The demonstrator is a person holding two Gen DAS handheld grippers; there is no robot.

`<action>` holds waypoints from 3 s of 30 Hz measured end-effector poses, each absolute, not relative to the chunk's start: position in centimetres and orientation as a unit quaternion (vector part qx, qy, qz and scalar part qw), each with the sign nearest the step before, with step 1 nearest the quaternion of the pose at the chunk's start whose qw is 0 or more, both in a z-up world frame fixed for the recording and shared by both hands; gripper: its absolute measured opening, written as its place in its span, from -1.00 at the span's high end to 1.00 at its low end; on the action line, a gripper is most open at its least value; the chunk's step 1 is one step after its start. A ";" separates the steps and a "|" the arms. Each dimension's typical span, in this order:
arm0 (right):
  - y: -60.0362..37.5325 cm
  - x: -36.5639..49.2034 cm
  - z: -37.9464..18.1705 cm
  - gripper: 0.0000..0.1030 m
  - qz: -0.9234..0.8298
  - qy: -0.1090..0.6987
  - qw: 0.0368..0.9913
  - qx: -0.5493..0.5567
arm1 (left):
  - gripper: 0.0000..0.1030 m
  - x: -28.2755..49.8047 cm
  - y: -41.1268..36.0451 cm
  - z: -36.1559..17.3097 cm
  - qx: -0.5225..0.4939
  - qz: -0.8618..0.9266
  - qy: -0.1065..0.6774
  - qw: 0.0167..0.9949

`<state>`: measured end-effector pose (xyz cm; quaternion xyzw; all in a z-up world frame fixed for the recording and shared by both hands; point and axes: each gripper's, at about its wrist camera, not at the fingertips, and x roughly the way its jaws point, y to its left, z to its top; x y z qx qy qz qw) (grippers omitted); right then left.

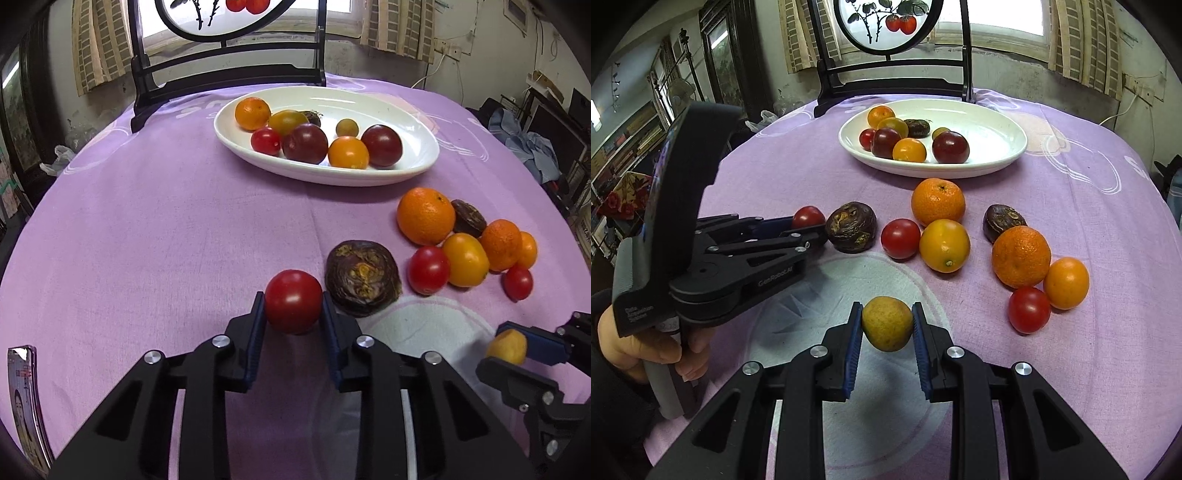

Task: Organize fruits
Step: 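Grasp the red tomato with the left tool while the right tool grasps a yellow fruit, then carry both fruits to the white plate and open both tools, then grasp a red tomato with the right tool while the left tool grasps a dark brown fruit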

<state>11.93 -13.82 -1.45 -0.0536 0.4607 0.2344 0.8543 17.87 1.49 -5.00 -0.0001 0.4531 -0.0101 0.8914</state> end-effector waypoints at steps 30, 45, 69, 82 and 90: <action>-14.6 11.9 0.8 0.48 0.237 0.435 0.868 -0.038 | 0.46 14.8 -0.3 0.7 0.007 -0.063 0.420 0.905; -13.5 23.5 3.7 0.48 0.206 0.422 0.882 -0.044 | 0.46 27.0 0.2 2.8 0.013 -0.045 0.424 0.904; -17.0 29.0 1.6 -0.03 0.166 0.469 0.867 0.035 | -0.33 30.6 1.9 1.7 -0.052 -0.005 0.433 0.900; -22.1 18.2 2.0 -0.22 0.147 0.447 0.882 0.000 | -0.63 18.4 1.3 1.5 -0.035 0.000 0.416 0.909; -21.4 14.2 -0.4 -0.22 0.159 0.461 0.873 -0.022 | -0.65 15.4 0.9 -0.7 -0.040 0.002 0.432 0.901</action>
